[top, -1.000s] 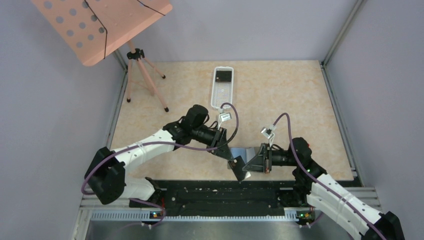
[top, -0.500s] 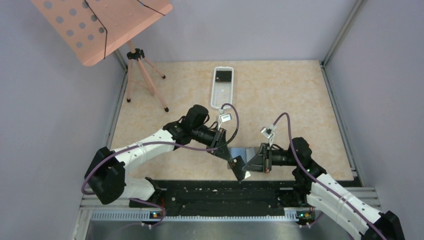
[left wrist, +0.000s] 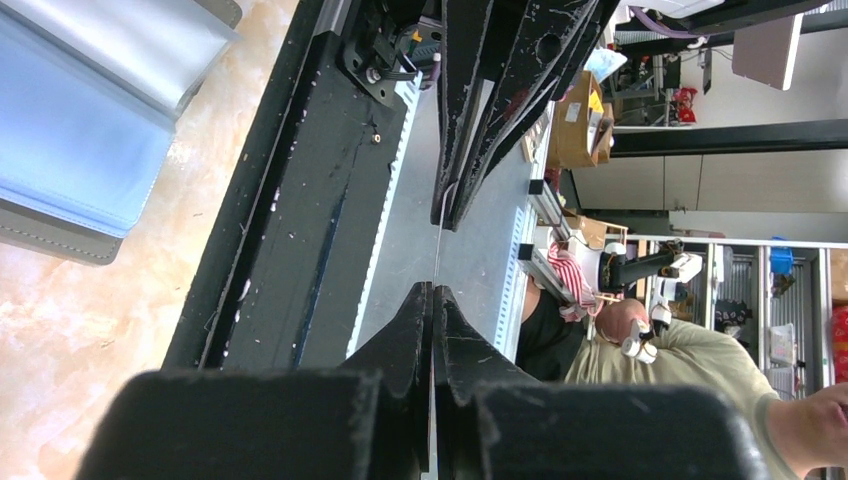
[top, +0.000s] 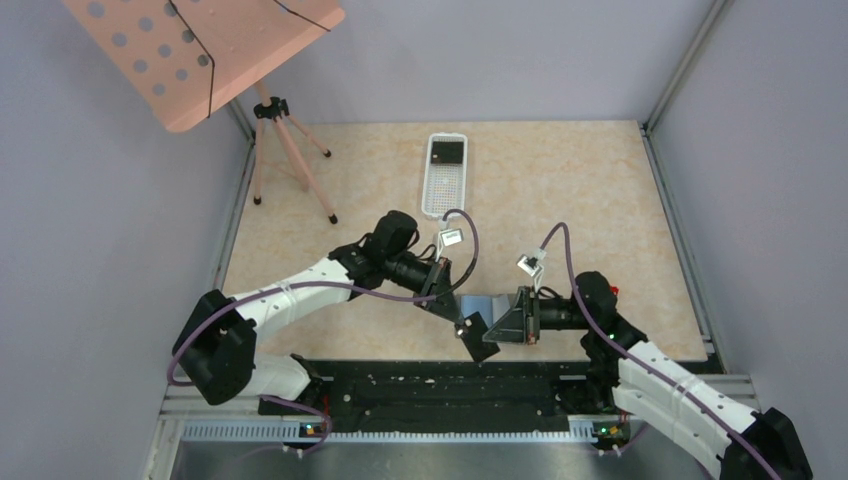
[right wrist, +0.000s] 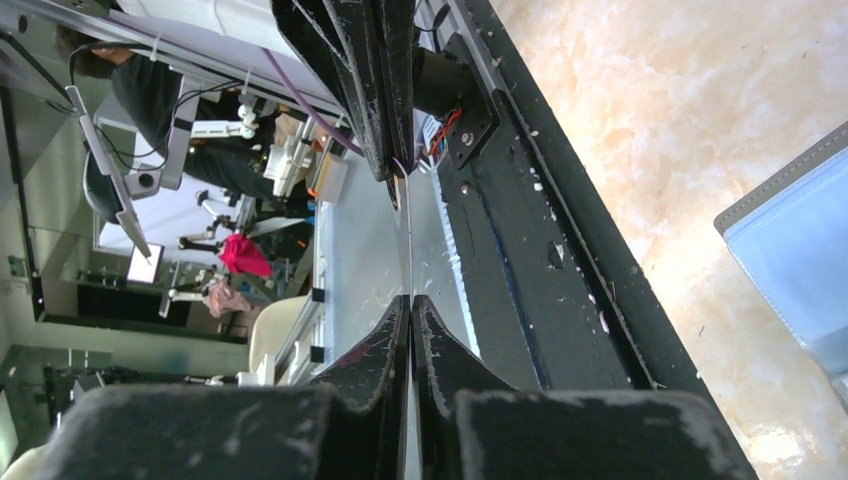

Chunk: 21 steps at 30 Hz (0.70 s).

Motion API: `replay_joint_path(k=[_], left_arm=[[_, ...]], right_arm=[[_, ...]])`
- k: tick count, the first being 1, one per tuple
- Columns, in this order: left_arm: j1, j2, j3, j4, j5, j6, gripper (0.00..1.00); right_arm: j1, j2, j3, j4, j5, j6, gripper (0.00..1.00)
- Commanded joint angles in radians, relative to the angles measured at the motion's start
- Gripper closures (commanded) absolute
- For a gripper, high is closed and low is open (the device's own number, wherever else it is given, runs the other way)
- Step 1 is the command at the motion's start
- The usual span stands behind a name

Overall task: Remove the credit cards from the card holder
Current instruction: Place the credit card in the storage box.

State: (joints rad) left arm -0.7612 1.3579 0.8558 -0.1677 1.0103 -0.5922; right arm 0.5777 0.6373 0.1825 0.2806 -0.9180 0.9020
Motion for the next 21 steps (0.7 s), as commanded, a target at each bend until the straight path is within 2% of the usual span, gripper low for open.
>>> replay_joint_path(k=[1, 5, 7, 12, 14, 21], left_arm=[[-0.008, -0.006, -0.001, 0.075, 0.027, 0.002, 1.0], [0.013, -0.01, 0.01, 0.075, -0.03, 0.001, 1.0], [0.033, -0.007, 0.011, 0.094, -0.047, -0.023, 1.0], [0.1, -0.017, 0.0, 0.151, -0.091, -0.093, 1.0], [0.143, -0.028, -0.01, 0.165, -0.13, -0.109, 1.0], [0.309, 0.032, 0.045, 0.238, -0.283, -0.149, 1.0]], right_arm=[[-0.011, -0.002, 0.029, 0.057, 0.073, -0.012, 0.88], [-0.01, -0.02, 0.084, -0.039, 0.142, -0.021, 0.57], [-0.01, -0.049, 0.121, -0.128, 0.188, -0.039, 0.47], [-0.009, -0.156, 0.227, -0.406, 0.399, -0.115, 0.19], [-0.01, -0.197, 0.267, -0.499, 0.474, -0.14, 0.02], [-0.01, -0.291, 0.299, -0.613, 0.596, -0.163, 0.01]])
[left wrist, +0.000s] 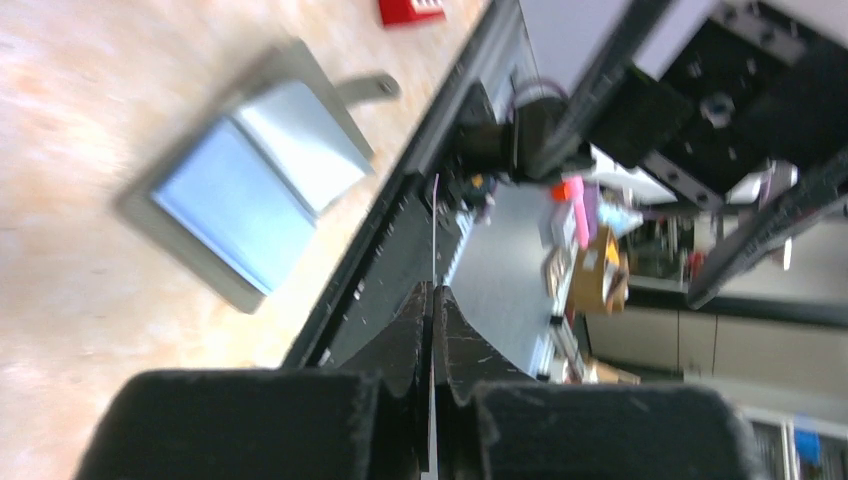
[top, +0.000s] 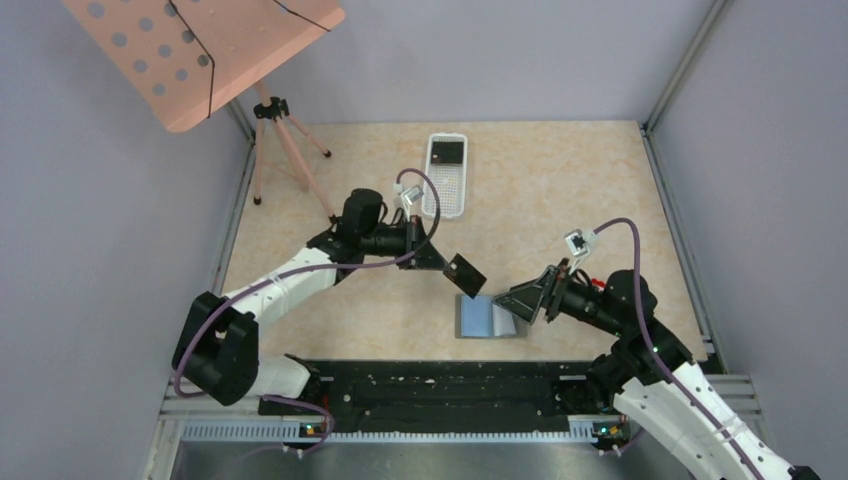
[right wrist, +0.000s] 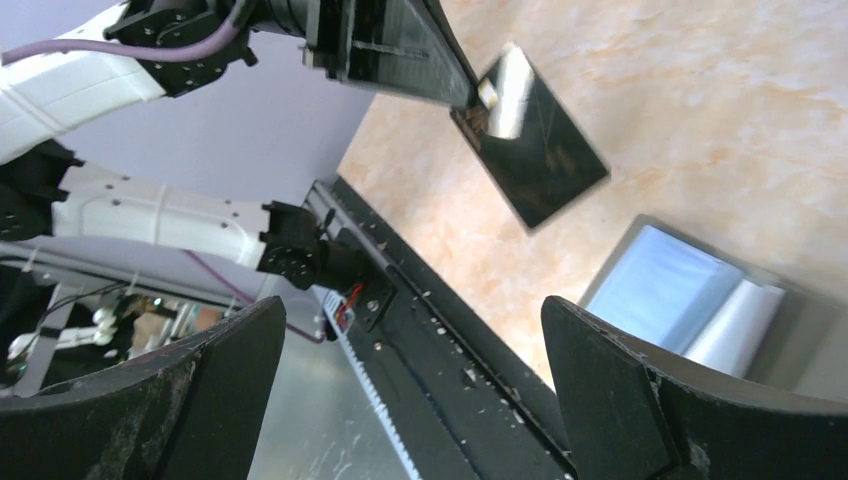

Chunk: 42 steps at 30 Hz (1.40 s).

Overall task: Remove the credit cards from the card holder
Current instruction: Place the credit card in the storage box.

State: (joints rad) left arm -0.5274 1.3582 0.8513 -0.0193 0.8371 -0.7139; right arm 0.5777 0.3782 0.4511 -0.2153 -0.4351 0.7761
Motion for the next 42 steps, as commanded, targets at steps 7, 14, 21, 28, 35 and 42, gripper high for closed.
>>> replay_joint_path(k=[7, 14, 21, 28, 35, 42], left_arm=[[0.15, 0.27, 0.299, 0.084, -0.33, 0.062, 1.0], [0.187, 0.494, 0.545, 0.164, -0.47, 0.059, 1.0], [0.21, 0.672, 0.684, 0.287, -0.501, 0.058, 1.0], [0.223, 0.8, 0.803, 0.312, -0.525, 0.039, 1.0], [0.222, 0.8, 0.77, 0.315, -0.512, -0.012, 1.0], [0.222, 0.755, 0.717, 0.223, -0.511, 0.011, 1.0]], right_arm=[[-0.009, -0.095, 0.002, -0.165, 0.114, -0.021, 0.01], [-0.009, -0.111, 0.004, -0.195, 0.143, -0.009, 0.01], [-0.009, -0.034, 0.064, -0.231, 0.149, -0.031, 0.01], [-0.009, 0.035, 0.108, -0.238, 0.19, -0.052, 0.01], [-0.009, 0.114, 0.117, -0.211, 0.188, -0.044, 0.01], [-0.009, 0.15, 0.137, -0.187, 0.185, -0.034, 0.01]])
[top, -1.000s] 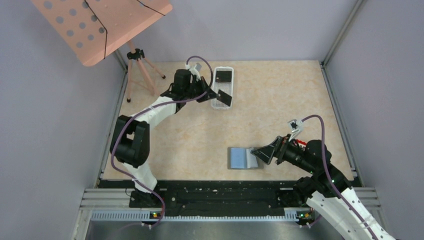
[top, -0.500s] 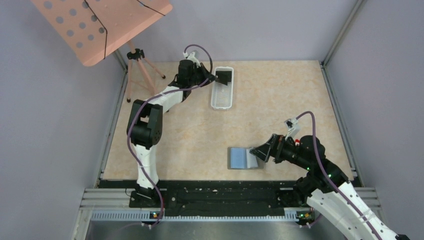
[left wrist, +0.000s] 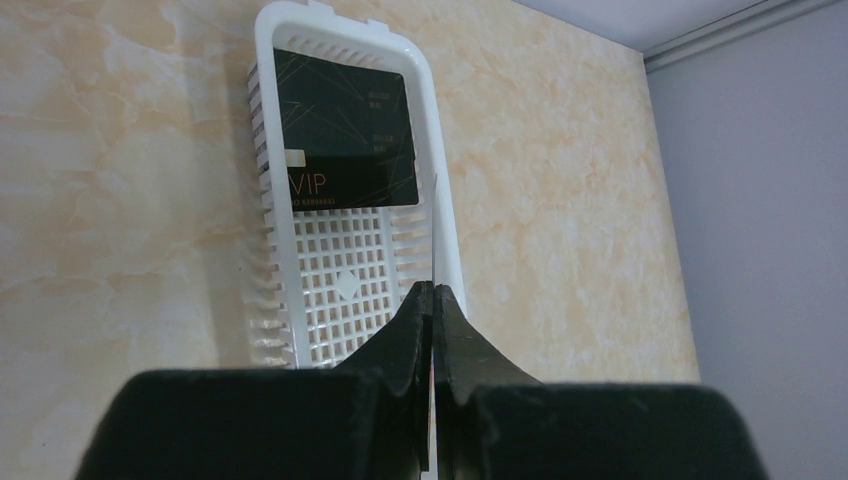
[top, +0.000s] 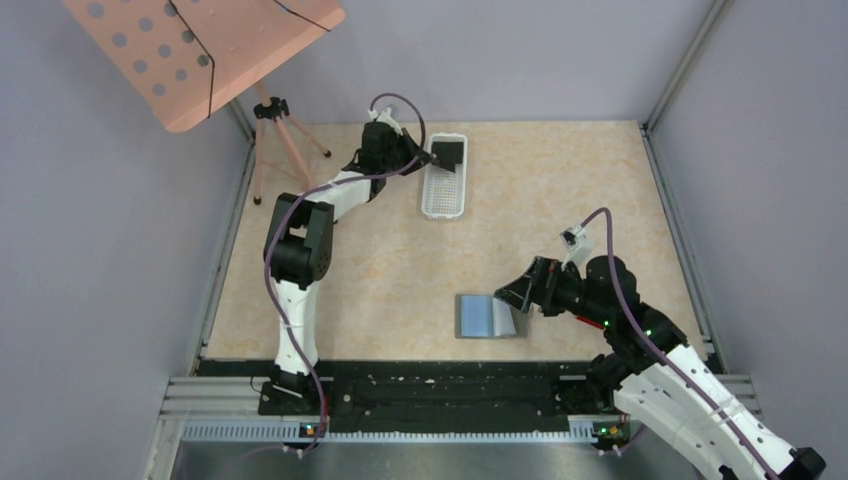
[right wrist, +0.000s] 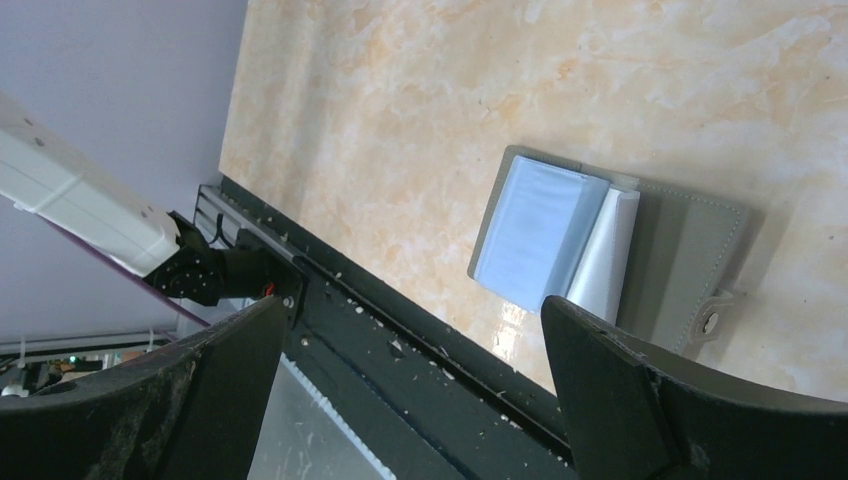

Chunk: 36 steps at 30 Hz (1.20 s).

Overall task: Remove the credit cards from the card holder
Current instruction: Place the credit card in the storage box.

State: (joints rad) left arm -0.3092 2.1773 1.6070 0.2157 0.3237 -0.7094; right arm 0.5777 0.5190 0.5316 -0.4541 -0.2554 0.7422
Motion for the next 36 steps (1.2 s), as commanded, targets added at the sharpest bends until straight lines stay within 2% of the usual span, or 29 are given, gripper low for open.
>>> replay_joint_path(k=[1, 8, 24, 36], left_arm=[[0.004, -0.065, -0.045, -0.026, 0.002, 0.007, 1.0], [0.004, -0.042, -0.022, -0.078, 0.011, 0.027, 1.0], [0.005, 0.066, 0.154, -0.21, 0.008, 0.047, 1.0], [0.004, 0.066, 0.125, -0.211, 0.013, 0.07, 1.0]], right_arm=[[-0.009, 0.008, 0.053, 0.056, 0.0, 0.008, 0.01], [-0.009, -0.014, 0.029, 0.077, -0.01, 0.051, 0.02], [-0.009, -0.006, 0.017, 0.113, -0.007, 0.092, 0.03], [-0.01, 0.064, 0.037, 0.154, -0.028, 0.067, 0.03]])
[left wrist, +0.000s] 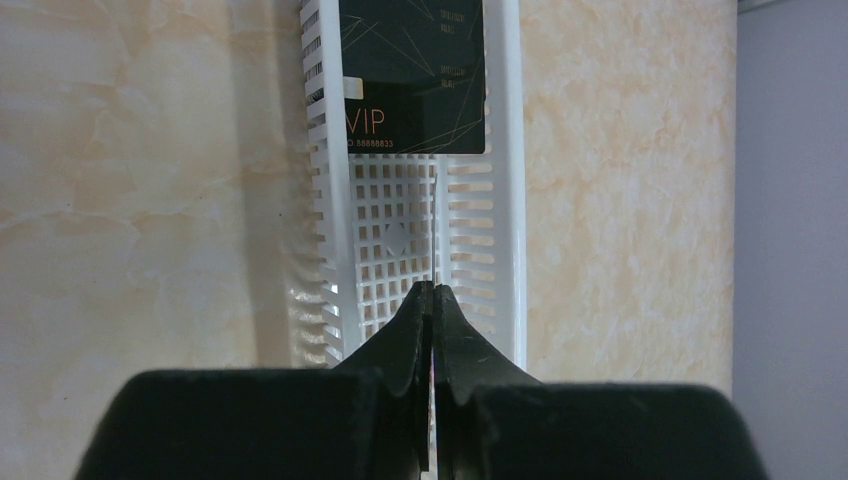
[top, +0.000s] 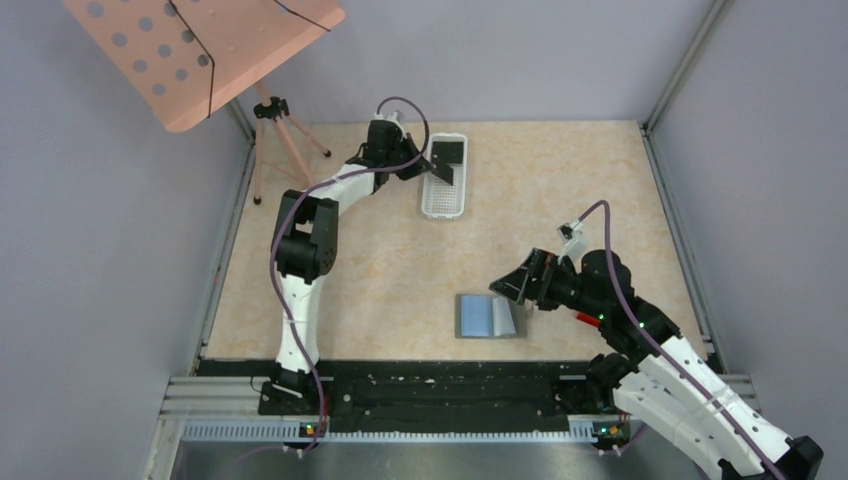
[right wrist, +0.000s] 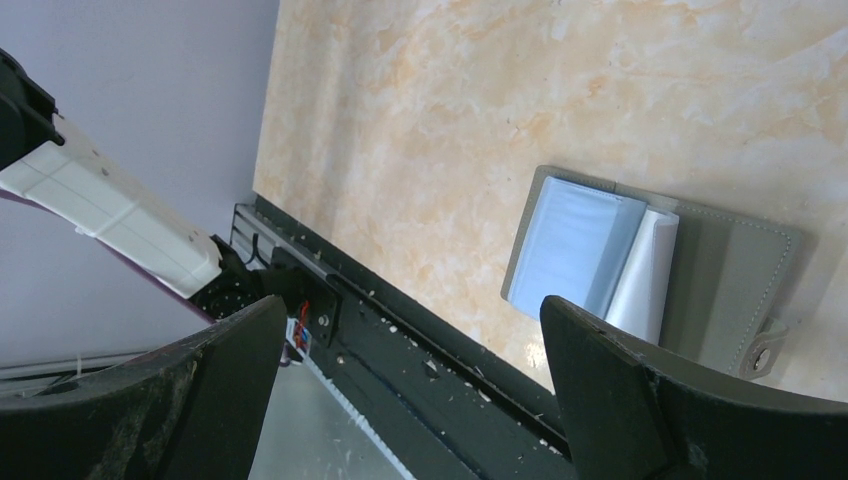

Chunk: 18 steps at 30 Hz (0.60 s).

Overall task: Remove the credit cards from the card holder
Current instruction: Place the credit card in the storage box.

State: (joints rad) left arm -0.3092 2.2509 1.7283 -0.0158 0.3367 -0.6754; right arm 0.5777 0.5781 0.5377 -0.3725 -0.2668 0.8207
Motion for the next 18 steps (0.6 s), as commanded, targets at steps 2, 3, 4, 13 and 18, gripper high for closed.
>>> replay_joint_path(k=[2, 3, 4, 13, 18], left_arm=[[0.005, 0.0, 0.005, 0.02, -0.01, 0.044, 1.0], [0.005, 0.007, 0.006, 0.022, -0.012, 0.043, 1.0], [0.005, 0.012, 0.01, 0.027, -0.014, 0.041, 1.0], [0.007, 0.075, 0.08, 0.06, -0.014, 0.02, 1.0], [0.01, 0.077, 0.091, 0.073, -0.022, 0.029, 1.0]], right_arm=[[-0.009, 0.007, 0.03, 0.074, -0.015, -0.012, 0.03], [-0.009, 0.007, 0.03, 0.075, -0.015, -0.012, 0.03], [-0.009, 0.01, 0.031, 0.075, -0.015, -0.011, 0.03], [-0.009, 0.028, 0.048, 0.075, -0.01, -0.024, 0.04], [-0.01, 0.029, 0.031, 0.084, -0.015, -0.015, 0.04]])
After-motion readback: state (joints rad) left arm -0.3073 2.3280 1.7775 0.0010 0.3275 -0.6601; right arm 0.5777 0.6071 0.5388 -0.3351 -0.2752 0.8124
